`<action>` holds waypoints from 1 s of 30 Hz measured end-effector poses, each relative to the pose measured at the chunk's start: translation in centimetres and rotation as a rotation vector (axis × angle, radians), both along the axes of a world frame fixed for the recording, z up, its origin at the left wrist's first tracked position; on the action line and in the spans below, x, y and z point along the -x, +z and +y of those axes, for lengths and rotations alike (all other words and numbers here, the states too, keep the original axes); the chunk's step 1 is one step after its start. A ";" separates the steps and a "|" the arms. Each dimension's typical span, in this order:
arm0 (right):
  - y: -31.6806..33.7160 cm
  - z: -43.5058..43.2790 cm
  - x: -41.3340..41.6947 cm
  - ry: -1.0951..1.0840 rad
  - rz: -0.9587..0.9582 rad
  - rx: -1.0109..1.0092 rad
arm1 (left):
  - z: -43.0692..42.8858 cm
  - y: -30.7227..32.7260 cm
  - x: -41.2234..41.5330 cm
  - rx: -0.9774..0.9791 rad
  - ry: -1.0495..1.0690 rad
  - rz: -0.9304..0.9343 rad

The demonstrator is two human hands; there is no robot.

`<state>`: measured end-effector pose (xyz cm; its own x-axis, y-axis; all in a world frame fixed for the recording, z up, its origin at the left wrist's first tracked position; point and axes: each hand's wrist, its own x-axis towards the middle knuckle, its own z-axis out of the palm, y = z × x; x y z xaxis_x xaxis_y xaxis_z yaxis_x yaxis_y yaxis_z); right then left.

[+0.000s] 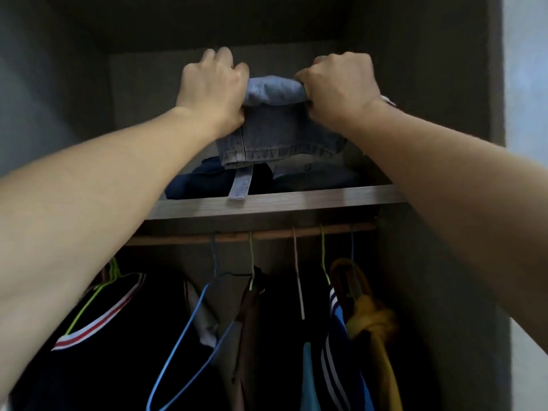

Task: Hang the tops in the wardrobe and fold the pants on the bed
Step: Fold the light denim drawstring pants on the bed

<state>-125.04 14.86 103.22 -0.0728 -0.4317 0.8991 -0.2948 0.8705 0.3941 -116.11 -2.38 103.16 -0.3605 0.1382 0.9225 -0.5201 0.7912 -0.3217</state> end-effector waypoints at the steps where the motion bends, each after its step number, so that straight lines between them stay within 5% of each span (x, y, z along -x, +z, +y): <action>1: 0.4 -0.6 1.0 -0.015 -0.007 0.000 | -0.7 0.4 1.3 0.009 -0.018 0.000; 11: 6.3 -3.6 11.2 -0.152 0.123 0.140 | -3.6 6.3 15.1 -0.056 -0.239 0.095; 14: 4.7 -4.0 15.3 -0.200 -0.219 -0.012 | -4.5 4.5 19.4 -0.118 -0.214 -0.193; 16: 2.5 -4.7 17.8 -0.326 -0.680 -0.240 | -5.2 2.0 22.3 -0.163 -0.146 -0.650; 18: 1.1 -4.8 19.5 -0.427 -0.946 -0.346 | -5.9 0.2 24.1 -0.270 -0.111 -0.986; 23: 0.9 -4.6 20.6 -0.319 -0.944 -0.272 | -7.0 0.8 24.8 -0.397 -0.229 -1.060; 30: -0.9 -4.8 19.7 -0.224 -1.174 -0.118 | -7.1 0.1 24.6 -0.456 -0.238 -1.054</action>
